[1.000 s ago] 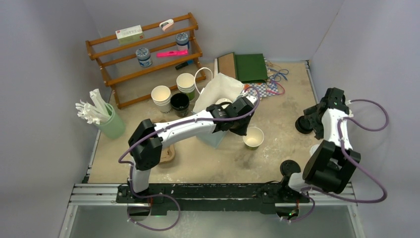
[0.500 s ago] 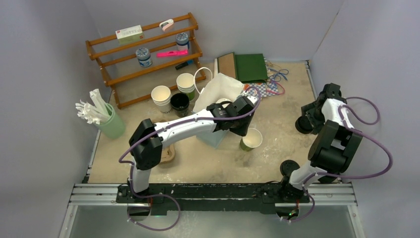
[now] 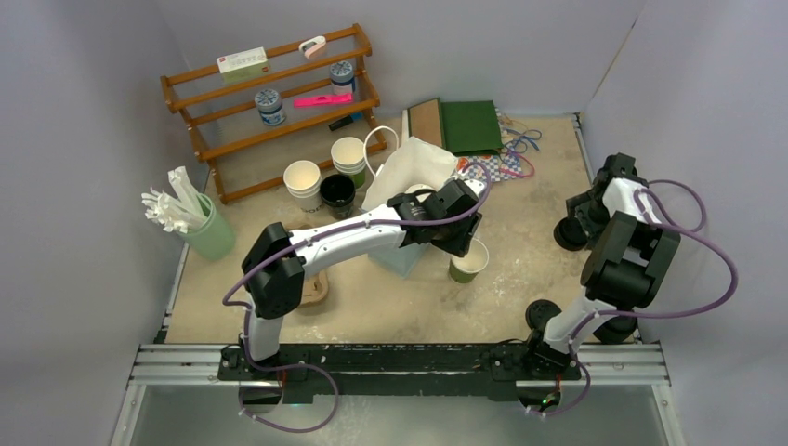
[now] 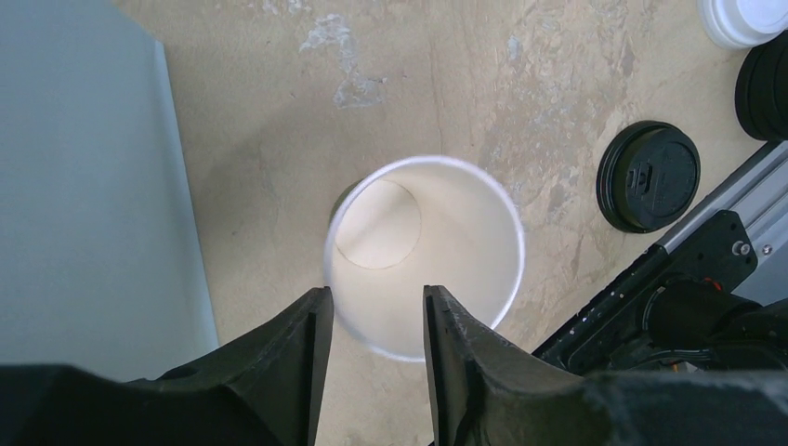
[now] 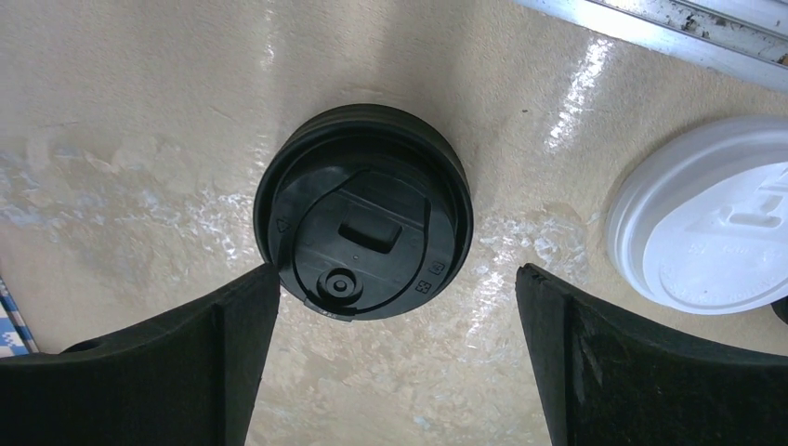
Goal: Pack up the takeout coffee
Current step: Place the coffee cup at the center of the board, then close the cup lid on the coffee cup.
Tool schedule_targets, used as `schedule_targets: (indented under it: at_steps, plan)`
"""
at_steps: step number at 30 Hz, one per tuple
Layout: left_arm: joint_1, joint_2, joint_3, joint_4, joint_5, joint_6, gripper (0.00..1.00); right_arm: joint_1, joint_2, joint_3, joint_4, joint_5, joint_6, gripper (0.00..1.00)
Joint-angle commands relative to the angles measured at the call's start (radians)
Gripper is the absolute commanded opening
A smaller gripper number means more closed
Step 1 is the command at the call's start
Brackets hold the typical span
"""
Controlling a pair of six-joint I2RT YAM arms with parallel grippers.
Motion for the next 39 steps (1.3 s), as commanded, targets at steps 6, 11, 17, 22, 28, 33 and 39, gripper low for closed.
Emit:
schedule_targets:
  at_steps: [6, 11, 17, 22, 28, 33, 39]
  plan:
    - [0.008, -0.134, 0.005, 0.107, -0.036, 0.064, 0.44, 0.001, 0.035, 0.053, -0.001, -0.015, -0.027, 0.99]
    - [0.009, -0.146, 0.008, 0.101, -0.033, 0.066, 0.44, 0.003, 0.058, 0.065, -0.004, -0.022, -0.028, 0.99]
    - [0.009, -0.162, -0.002, 0.097, -0.049, 0.069, 0.44, 0.007, 0.067, 0.078, -0.011, -0.009, -0.026, 0.91]
    - [0.009, -0.166, -0.010, 0.099, -0.059, 0.073, 0.43, 0.009, 0.053, 0.088, -0.022, -0.005, -0.025, 0.80]
    - [0.009, -0.170, -0.017, 0.109, -0.055, 0.070, 0.43, 0.009, 0.040, 0.099, -0.034, 0.001, -0.026, 0.74]
    - [0.009, -0.175, -0.026, 0.108, -0.059, 0.071, 0.43, 0.009, 0.052, 0.087, -0.022, -0.012, -0.029, 0.89]
    - [0.010, -0.179, -0.042, 0.109, -0.059, 0.066, 0.43, 0.009, 0.071, 0.083, -0.009, -0.008, -0.029, 0.85]
